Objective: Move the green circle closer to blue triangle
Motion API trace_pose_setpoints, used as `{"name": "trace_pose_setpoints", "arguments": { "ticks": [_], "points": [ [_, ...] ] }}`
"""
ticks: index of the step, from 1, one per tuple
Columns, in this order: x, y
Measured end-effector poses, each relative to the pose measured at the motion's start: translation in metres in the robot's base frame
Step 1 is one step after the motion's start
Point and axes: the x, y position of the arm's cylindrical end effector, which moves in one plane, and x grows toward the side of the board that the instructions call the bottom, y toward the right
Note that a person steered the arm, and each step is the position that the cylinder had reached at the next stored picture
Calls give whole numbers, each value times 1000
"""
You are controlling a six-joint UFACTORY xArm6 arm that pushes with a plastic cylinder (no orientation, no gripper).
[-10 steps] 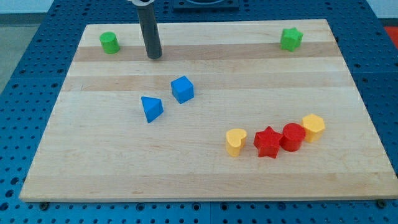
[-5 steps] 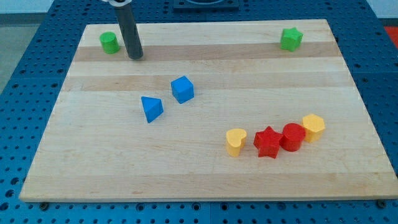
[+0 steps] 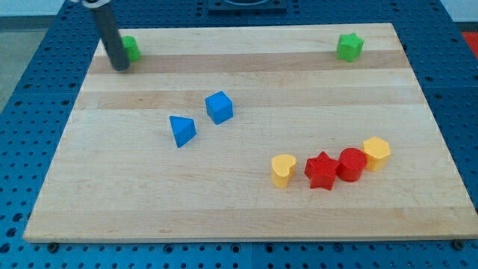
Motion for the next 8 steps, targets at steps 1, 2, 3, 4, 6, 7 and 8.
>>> {"name": "trace_pose_setpoints", "arguments": {
  "ticks": [1, 2, 3, 4, 6, 7, 8],
  "points": [
    [6, -27],
    [-53, -53],
    [-117, -34],
    [-118, -31],
    [-64, 27],
    [10, 72],
    [44, 68]
  ]
}}
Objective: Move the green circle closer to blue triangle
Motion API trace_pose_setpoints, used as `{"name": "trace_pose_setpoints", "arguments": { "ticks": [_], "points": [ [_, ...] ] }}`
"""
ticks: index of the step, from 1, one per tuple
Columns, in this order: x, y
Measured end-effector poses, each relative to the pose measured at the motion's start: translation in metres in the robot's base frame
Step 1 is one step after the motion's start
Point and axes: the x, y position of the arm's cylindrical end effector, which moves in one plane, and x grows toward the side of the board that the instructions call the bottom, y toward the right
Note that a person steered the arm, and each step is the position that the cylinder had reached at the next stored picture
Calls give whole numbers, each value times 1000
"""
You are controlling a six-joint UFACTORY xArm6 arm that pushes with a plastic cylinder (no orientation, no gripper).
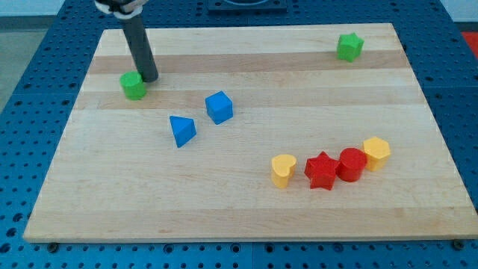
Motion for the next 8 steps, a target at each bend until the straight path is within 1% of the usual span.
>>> {"name": "trace_pose_setpoints", "arguments": {
  "ticks": [1, 2, 3, 4, 5, 6, 8],
  "points": [
    [40, -3],
    [-37, -6],
    [-48, -36],
    [-4, -70],
    [22, -70],
    [34, -53],
    [92, 63]
  ]
}}
